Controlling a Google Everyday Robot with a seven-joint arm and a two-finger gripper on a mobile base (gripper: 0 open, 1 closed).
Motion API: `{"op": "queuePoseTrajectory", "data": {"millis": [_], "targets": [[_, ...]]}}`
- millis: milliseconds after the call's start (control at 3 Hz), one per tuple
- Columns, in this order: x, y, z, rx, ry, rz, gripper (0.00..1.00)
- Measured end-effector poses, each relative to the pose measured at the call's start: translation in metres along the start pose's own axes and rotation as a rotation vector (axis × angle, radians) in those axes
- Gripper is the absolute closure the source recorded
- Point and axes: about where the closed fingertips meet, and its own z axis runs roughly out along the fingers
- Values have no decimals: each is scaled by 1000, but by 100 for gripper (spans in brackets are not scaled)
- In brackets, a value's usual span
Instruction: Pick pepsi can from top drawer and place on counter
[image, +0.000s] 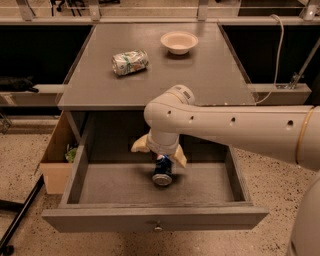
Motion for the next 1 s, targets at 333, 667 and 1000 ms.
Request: {"op": "queuePoseTrajectory", "data": {"millis": [333,667,1000], "targets": [[-14,11,13,-57,-10,-27,0],[-14,11,13,-57,-10,-27,0],[-14,11,13,-57,-10,-27,18]]}}
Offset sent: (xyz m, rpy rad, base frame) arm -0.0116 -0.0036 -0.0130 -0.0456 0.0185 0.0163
